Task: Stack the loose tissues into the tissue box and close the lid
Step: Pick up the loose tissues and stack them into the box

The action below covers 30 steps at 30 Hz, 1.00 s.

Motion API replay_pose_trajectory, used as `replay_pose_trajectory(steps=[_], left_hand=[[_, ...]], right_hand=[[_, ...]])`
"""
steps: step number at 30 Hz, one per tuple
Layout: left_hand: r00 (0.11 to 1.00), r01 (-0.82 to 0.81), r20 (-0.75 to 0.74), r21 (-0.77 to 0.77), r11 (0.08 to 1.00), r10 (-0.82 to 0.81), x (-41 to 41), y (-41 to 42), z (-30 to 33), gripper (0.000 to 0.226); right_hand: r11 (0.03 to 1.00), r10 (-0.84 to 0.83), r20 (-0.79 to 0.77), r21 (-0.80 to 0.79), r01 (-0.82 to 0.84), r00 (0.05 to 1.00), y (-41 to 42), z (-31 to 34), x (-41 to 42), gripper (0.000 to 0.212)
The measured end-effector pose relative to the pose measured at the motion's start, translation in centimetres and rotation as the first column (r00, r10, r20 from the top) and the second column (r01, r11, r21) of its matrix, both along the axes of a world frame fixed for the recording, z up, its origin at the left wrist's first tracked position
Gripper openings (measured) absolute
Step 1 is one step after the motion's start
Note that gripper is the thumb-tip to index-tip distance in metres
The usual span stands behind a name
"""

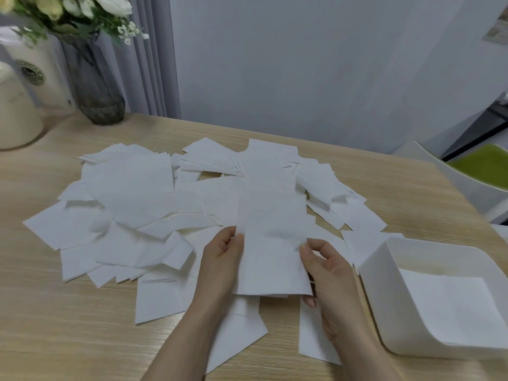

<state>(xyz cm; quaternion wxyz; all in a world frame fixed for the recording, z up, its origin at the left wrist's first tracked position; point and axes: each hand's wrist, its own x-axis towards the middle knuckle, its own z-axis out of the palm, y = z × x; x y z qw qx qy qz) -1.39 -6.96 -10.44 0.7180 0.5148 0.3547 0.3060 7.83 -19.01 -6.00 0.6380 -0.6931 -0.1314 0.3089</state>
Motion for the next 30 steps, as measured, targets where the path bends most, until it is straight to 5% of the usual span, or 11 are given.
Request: replay_pose_trajectory(steps=[6,30], left_hand=[[0.999,0.007,0.044,-0.082,0.997,-0.004,0.0,-0.1,0.4,0.019],[0.998,0.005,0.061,-0.084,0.996,0.0,0.1,-0.1,0.4,0.028]], right_hand=[[0.996,0.015,0.116,-0.087,-0.005,0.993,0.3,-1.2,-0.1,0.007],[0.998,-0.003,0.155,-0.056,0.012,0.988,0.5,-2.0,-0.2,0.005]])
